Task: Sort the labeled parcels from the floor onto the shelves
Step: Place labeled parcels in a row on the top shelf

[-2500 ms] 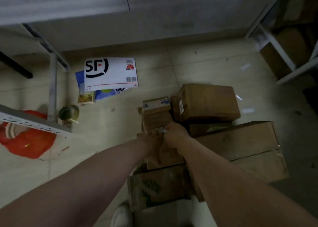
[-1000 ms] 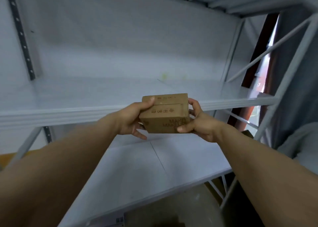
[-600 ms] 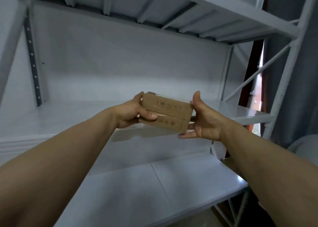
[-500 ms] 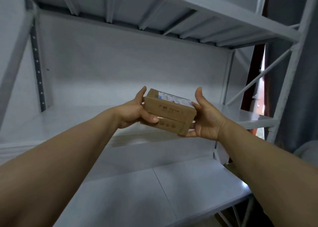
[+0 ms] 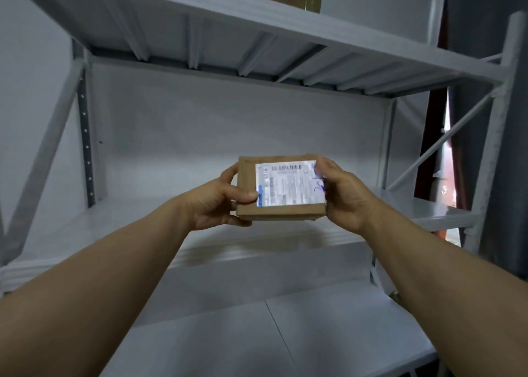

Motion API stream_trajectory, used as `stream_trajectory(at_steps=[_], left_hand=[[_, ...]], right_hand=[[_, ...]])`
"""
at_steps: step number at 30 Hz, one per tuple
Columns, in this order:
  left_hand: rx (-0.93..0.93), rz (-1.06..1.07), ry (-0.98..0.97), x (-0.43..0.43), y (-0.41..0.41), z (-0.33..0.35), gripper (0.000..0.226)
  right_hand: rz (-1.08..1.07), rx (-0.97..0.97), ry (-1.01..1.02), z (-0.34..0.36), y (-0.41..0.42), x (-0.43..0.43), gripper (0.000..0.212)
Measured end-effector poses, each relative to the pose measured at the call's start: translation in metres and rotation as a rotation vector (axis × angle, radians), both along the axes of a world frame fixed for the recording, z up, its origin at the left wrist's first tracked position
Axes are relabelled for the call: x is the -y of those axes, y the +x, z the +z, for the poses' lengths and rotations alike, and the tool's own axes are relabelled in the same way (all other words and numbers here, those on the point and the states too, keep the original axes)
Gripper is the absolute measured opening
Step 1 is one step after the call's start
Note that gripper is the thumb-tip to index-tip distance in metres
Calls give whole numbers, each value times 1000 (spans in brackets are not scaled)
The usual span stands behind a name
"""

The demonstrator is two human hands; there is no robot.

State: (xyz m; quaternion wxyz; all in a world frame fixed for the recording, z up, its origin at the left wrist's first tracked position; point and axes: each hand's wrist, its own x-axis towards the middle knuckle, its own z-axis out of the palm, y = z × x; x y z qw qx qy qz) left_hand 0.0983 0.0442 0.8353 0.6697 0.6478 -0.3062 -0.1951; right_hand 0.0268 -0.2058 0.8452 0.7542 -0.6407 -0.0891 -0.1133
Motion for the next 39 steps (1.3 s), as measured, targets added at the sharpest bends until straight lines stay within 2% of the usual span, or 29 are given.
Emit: stream_trajectory(at_steps=[6, 10, 13, 16, 19, 22, 25, 27, 30, 32, 35, 37, 39], left_hand=[[58, 17, 9, -8, 3, 7, 86], [100, 63, 154, -12, -2, 28, 110], [144, 99, 231, -10, -10, 49, 118], [202, 153, 231, -6, -16, 66, 111], [228, 253, 142, 0, -18, 72, 110], [157, 294, -6, 8, -19, 69, 115], [53, 231, 60, 22, -22, 62, 117], [49, 170, 142, 39, -23, 61, 102], [182, 100, 183, 67, -20, 71, 51], [267, 122, 142, 86, -15, 85, 40], [359, 161, 65, 112, -8, 107, 49], [397, 170, -7, 128, -4, 120, 61], [415, 171, -94, 142, -1, 133, 63]], right_hand=[[-40, -26, -75, 7, -4, 7, 54], [-6, -58, -265, 6, -3, 8, 80], [66, -83, -426, 2, 1, 4, 78], [171, -109, -489, -4, 7, -2, 74], [176, -78, -446, -5, 9, -1, 69], [105, 1, -329, 0, 9, 8, 61], [33, 69, -190, 8, 9, 18, 59], [-24, 100, -135, 14, 10, 27, 58], [-114, 147, -100, 26, 13, 44, 46], [-163, 202, -69, 37, 15, 55, 40], [-288, 296, -48, 56, 17, 65, 35], [-401, 372, -21, 68, 17, 66, 35], [-508, 454, 15, 79, 16, 66, 37]])
